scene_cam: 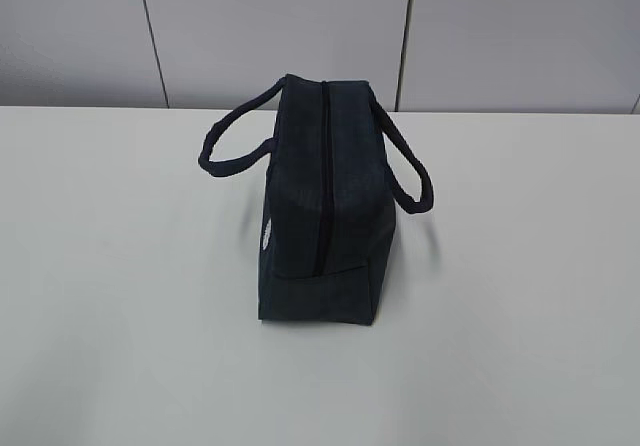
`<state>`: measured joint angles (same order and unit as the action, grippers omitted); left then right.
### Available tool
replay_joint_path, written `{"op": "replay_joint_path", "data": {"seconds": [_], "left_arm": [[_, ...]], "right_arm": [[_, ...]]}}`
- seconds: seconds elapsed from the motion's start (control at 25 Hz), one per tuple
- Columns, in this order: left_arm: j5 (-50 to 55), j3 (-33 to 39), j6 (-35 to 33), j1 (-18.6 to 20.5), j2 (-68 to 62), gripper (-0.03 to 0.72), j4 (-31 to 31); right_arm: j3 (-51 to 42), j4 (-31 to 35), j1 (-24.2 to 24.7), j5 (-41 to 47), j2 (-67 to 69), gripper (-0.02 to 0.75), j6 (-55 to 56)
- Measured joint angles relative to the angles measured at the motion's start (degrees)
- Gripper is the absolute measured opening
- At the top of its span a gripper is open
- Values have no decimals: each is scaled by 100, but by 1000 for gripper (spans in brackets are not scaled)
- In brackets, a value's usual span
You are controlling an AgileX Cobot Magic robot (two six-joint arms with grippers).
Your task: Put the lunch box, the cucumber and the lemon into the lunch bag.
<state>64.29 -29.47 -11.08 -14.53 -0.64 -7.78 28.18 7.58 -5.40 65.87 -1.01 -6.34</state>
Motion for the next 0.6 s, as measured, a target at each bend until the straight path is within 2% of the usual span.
{"op": "replay_joint_path", "data": {"seconds": [0.28,0.6], "left_arm": [[-13,0,0,104,0,256,0],[-26,0,-8,1002,0,254,0]], "right_arm": [[0,0,835,0,0,365,0],[0,-9,973,-10,0,365,0]]}}
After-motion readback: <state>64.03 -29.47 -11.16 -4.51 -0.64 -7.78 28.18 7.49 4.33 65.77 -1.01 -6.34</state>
